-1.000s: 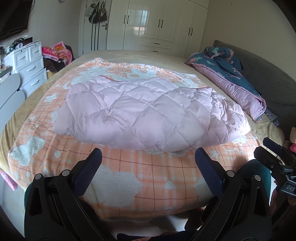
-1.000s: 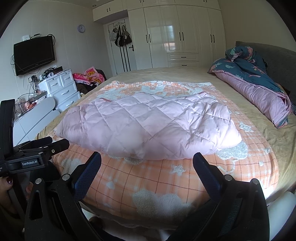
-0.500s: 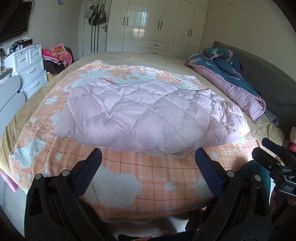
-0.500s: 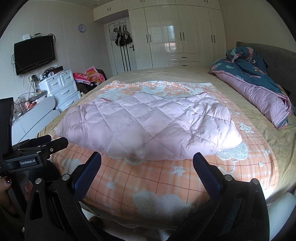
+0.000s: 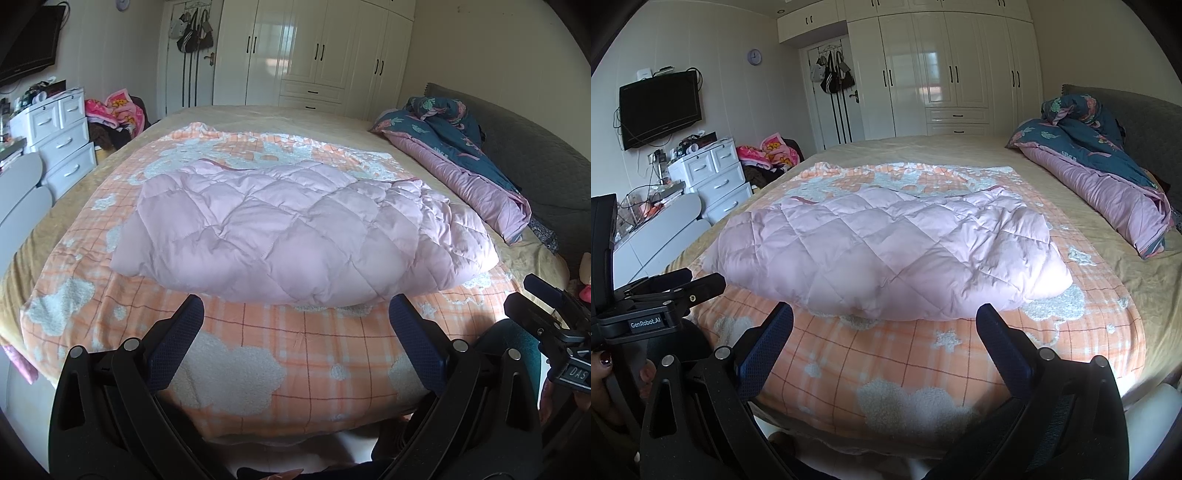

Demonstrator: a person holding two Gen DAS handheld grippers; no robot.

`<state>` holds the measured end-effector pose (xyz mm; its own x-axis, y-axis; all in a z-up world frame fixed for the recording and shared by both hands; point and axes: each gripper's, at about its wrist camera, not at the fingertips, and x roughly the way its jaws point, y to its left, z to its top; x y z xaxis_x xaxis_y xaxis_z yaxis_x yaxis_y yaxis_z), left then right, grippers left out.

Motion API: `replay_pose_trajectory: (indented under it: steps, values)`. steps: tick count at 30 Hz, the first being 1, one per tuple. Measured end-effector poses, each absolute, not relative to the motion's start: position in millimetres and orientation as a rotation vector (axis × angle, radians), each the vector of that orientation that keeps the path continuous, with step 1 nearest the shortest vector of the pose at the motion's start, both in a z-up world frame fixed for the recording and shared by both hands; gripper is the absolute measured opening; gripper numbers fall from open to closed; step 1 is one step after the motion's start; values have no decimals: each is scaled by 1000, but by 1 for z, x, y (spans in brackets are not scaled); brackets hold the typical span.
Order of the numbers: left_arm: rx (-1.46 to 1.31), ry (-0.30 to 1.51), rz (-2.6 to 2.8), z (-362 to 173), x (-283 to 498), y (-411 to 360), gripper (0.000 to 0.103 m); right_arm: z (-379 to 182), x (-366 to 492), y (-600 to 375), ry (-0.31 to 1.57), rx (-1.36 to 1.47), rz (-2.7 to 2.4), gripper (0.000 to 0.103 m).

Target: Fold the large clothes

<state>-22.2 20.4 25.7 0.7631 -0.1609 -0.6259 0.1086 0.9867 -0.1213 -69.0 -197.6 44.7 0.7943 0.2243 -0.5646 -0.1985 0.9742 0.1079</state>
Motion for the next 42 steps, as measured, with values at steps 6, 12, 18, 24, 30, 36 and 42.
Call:
replay_pose_trajectory:
  steps: [6, 12, 18, 24, 30, 36, 42]
  values:
    - [-81, 689, -148, 25, -22, 20, 94, 45, -69, -198, 610, 43, 227, 99]
    - [-80, 687, -147, 28, -23, 22, 94, 45, -69, -198, 612, 43, 227, 99]
    - [-79, 687, -145, 28, -23, 22, 94, 45, -69, -198, 611, 42, 227, 99]
    - [-80, 686, -147, 27, -24, 22, 94, 45, -69, -198, 610, 42, 227, 99]
    - [-84, 686, -149, 29, -23, 25, 94, 45, -70, -197, 610, 41, 227, 99]
    - [-79, 683, -148, 29, -24, 24, 94, 45, -69, -197, 610, 41, 227, 99]
    - [-75, 684, -146, 30, -24, 26, 94, 45, -70, -197, 610, 39, 228, 99]
